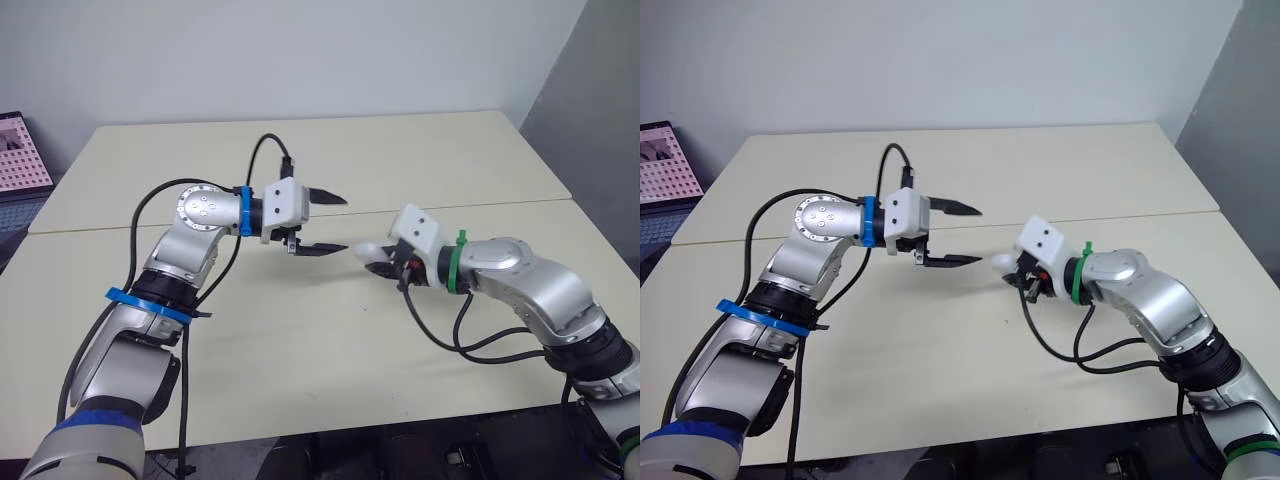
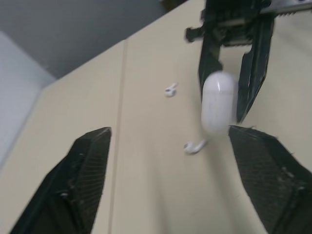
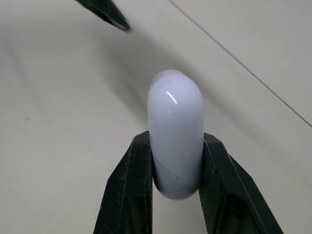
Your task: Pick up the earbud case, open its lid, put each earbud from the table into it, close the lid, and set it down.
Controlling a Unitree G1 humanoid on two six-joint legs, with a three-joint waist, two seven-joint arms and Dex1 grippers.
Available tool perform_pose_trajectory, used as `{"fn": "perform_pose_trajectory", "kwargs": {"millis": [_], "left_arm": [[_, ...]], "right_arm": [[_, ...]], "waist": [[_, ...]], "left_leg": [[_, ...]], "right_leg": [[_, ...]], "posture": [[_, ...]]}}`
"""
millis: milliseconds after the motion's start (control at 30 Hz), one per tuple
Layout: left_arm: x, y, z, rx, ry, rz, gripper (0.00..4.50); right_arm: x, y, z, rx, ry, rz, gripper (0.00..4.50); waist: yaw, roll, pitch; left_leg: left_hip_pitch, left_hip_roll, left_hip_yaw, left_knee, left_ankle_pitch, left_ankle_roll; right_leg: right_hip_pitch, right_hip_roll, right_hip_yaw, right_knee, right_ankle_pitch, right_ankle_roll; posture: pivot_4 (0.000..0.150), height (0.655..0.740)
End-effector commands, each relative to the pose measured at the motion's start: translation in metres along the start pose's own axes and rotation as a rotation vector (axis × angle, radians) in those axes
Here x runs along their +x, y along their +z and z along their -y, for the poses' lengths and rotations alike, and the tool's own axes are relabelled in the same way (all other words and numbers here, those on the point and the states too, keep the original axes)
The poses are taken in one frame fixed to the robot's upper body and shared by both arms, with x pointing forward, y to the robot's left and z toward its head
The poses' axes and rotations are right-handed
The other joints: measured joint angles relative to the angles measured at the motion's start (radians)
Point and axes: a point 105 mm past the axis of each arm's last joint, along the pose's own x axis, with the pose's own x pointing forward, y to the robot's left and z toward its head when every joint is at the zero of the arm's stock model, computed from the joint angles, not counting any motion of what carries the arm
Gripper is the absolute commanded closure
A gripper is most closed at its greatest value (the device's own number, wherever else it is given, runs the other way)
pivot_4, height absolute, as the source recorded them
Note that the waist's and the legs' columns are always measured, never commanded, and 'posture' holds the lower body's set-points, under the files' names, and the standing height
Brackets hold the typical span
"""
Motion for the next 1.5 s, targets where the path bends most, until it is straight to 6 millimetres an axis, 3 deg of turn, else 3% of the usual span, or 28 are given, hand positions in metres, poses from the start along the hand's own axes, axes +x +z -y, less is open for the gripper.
{"fn": "perform_pose_trajectory", "kwargs": {"millis": [33,67,100,533,700,1100,1267,1500], "left_arm": [[0.002,0.012,0.001,-0.011,-0.081,-0.023,1.89],[0.002,0.011,0.004,-0.004,-0.106,-0.035,2.21],[0.003,0.011,0.006,0.0,-0.129,-0.041,2.24],[0.02,0.015,0.01,0.034,-0.169,-0.039,2.24],[0.018,0.014,0.011,0.039,-0.175,-0.045,3.21],[0.017,0.014,0.006,0.049,-0.17,-0.055,3.21],[0.017,0.013,0.004,0.051,-0.154,-0.062,1.66],[0.019,0.014,0.003,0.05,-0.145,-0.063,1.62]], "right_arm": [[-0.004,0.021,0.001,-0.116,-0.012,0.036,3.66],[-0.004,0.023,0.002,-0.13,-0.014,0.035,3.66],[-0.005,0.025,0.001,-0.135,-0.014,0.038,3.66],[-0.005,0.035,0.0,-0.183,-0.029,0.034,3.66],[-0.005,0.027,0.0,-0.186,-0.03,0.01,3.66],[-0.007,0.023,0.002,-0.186,-0.036,-0.005,3.66],[-0.008,0.021,0.002,-0.179,-0.036,-0.008,3.66],[-0.009,0.02,0.002,-0.175,-0.039,-0.01,3.66]], "waist": [[0.0,0.0,0.0],[0.0,0.0,0.0],[0.0,0.0,0.0],[0.012,0.0,0.0],[0.013,0.0,0.0],[0.014,0.0,0.0],[0.015,0.0,0.0],[0.015,0.0,0.0]], "left_leg": [[0.0,0.0,0.0,0.0,0.0,0.0],[0.0,0.0,-0.001,0.0,0.001,-0.001],[0.0,0.0,-0.001,0.0,0.001,-0.001],[0.0,-0.001,-0.001,0.0,0.001,-0.001],[0.0,-0.001,-0.001,0.0,0.001,-0.001],[0.0,-0.001,-0.001,0.0,0.001,-0.002],[0.0,-0.001,-0.001,0.0,0.001,-0.002],[0.0,-0.001,-0.001,0.0,0.001,-0.002]], "right_leg": [[0.0,0.0,0.0,0.0,0.0,0.0],[0.0,0.0,0.0,0.0,0.0,0.0],[0.0,0.0,0.0,0.0,0.0,0.0],[0.0,-0.002,0.0,0.0,0.0,0.0],[0.0,-0.002,0.0,0.0,0.0,0.0],[0.0,-0.002,0.0,0.0,0.0,0.0],[0.0,-0.002,0.0,0.0,0.0,0.0],[0.0,-0.002,0.0,0.0,0.0,0.0]], "posture": [[0.15,0.74],[0.15,0.74],[0.15,0.74],[0.15,0.74],[0.15,0.74],[0.15,0.74],[0.15,0.74],[0.15,0.74]]}}
